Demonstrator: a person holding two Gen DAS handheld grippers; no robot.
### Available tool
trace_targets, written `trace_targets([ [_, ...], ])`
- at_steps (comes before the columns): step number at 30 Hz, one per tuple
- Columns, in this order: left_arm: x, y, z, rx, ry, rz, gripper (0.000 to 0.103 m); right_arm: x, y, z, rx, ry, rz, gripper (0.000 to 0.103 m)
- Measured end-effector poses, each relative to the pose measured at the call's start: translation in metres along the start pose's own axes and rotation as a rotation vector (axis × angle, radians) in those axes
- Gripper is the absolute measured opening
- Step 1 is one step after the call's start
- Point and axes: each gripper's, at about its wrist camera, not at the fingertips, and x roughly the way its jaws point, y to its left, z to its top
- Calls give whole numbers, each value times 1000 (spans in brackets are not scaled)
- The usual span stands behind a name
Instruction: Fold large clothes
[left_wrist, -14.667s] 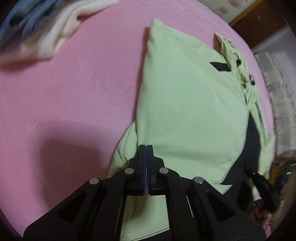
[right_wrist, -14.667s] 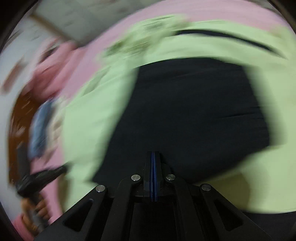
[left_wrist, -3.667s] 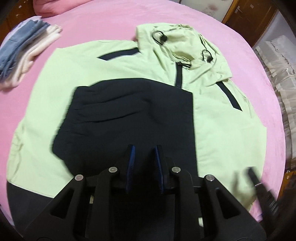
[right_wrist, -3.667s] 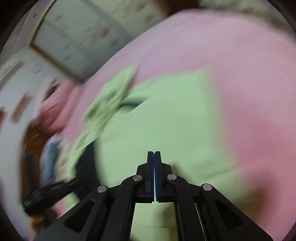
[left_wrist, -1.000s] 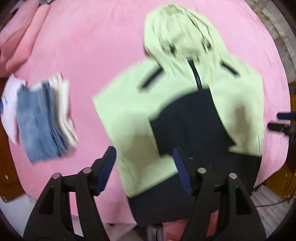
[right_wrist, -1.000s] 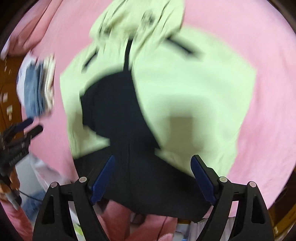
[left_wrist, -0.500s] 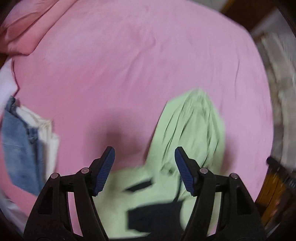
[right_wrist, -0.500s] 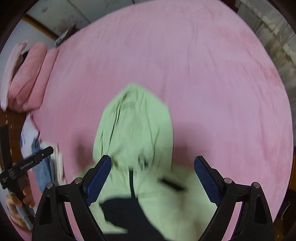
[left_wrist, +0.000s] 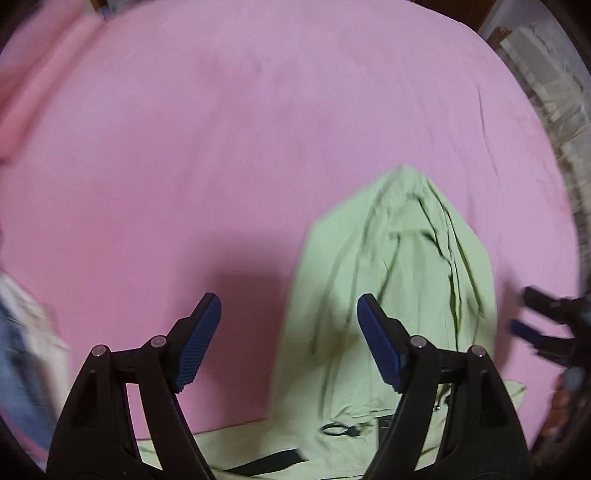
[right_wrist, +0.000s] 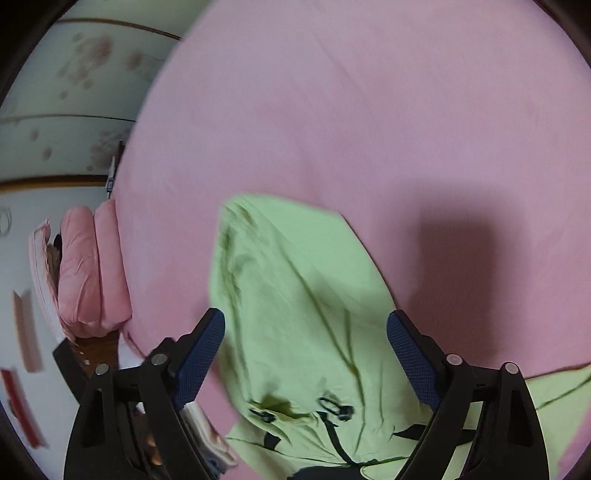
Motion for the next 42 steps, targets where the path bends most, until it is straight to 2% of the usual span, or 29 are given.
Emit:
trace_targets([
  [4,35,20,-7,-103,55,-136,74,11,-13,10,-51,13,9,73],
  [8,49,26,-7,-100,59,-157,73,5,-4,25,-179,-22,1,64],
  [10,53,30,-4,-101,59,-178,73,-6,3,32,-251,-87,-32,63],
  [12,53,34,1,-111,56,-191,73,-22,4,42,-259,-165,-69,63],
  [13,53,36,4,-119,52,-198,73,-29,3,50,-243,-178,-71,62],
  [17,55,42,11,-147,24,-220,73,-40,-13,76,-140,-78,30,55],
  [19,50,49,12,-145,-6,-227,72,-50,-17,83,-139,-74,63,42],
  [20,47,49,6,-150,-21,-234,70,-50,-22,83,-144,-79,68,39],
  [22,46,48,2,-153,-38,-253,62,-56,-27,87,-166,-100,92,25],
  [23,48,46,4,-147,-43,-262,55,-54,-29,84,-166,-98,110,22],
  [24,48,44,2,-136,-52,-264,40,-56,-30,85,-169,-97,125,18],
  [26,47,39,-7,-126,-70,-286,21,-64,-32,85,-190,-111,134,12],
  [27,44,38,-7,-127,-76,-300,13,-72,-30,85,-212,-124,139,9],
  [29,39,33,-8,-117,-100,-298,11,-81,-27,83,-248,-138,166,7],
  [32,26,27,-12,-93,-120,-329,8,-110,-21,80,-281,-142,263,6],
  [34,11,28,-17,-91,-133,-384,7,-132,-21,77,-302,-138,343,5],
  [37,-18,38,-42,-75,-175,-514,7,-163,-33,68,-351,-128,418,5],
  [40,-40,47,-68,-45,-213,-582,7,-195,-49,54,-394,-87,494,5],
  [41,-48,53,-80,-34,-223,-608,7,-201,-54,30,-419,-81,511,5],
  [42,-55,57,-93,-22,-231,-630,7,-211,-59,23,-441,-79,516,5],
])
